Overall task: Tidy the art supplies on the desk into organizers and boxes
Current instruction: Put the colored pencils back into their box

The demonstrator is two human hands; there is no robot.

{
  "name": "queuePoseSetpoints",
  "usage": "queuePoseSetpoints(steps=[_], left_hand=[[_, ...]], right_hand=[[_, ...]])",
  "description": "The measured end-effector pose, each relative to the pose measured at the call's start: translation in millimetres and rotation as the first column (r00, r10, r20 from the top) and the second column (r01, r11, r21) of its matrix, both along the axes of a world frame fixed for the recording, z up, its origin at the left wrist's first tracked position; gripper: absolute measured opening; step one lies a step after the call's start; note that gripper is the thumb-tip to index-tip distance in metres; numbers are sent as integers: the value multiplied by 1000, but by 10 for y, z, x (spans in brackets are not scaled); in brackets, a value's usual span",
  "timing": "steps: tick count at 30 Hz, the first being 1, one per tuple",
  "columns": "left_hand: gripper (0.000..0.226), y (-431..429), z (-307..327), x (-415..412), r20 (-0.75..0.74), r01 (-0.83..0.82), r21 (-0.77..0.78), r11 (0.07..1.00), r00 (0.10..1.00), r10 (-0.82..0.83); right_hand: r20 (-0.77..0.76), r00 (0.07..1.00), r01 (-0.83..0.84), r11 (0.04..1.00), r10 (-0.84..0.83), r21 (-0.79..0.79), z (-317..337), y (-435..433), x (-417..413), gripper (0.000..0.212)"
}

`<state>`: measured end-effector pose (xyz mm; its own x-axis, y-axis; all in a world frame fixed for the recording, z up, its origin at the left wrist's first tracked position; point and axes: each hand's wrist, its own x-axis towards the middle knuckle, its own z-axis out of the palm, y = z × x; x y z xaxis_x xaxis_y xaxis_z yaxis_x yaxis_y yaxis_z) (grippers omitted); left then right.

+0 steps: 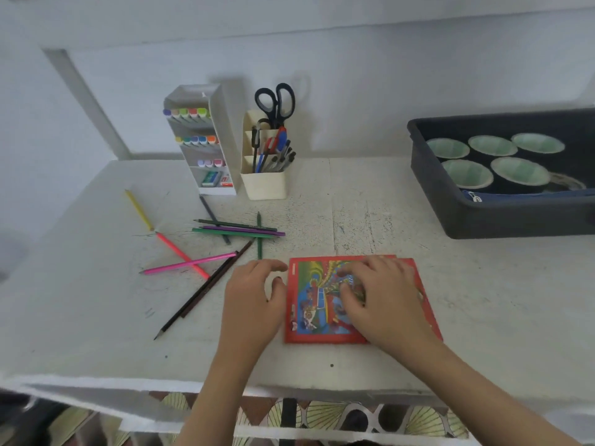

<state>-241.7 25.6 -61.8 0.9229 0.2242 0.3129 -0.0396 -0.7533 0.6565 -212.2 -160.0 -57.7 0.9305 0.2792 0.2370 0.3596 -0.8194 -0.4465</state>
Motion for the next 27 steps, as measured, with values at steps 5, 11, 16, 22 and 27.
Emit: queuePoseSetpoints(steps=[5, 11, 16, 22, 27], left_hand=[[22, 379, -67, -156, -99, -149, -13, 989, 984, 147], [20, 553, -65, -252, -168, -241, -90, 966, 960, 224], [24, 563, 30, -212, -218, -295, -234, 926, 945, 245], [25, 469, 159, -13, -408, -260, -427, 866, 910, 72], [29, 308, 259, 133, -486, -220, -502, 837, 872, -62]], right_hand=[[-16, 993, -116, 987, 115, -110, -8, 624, 196, 25], [-114, 975, -211, 953, 189, -217, -99, 1171, 363, 40], [-110, 982, -179, 950, 155, -254, -81, 1276, 388, 35], [-163, 983, -100, 988, 80, -115, 51, 1165, 214, 38], [-151, 981, -125, 992, 121, -22, 165, 950, 1, 42]])
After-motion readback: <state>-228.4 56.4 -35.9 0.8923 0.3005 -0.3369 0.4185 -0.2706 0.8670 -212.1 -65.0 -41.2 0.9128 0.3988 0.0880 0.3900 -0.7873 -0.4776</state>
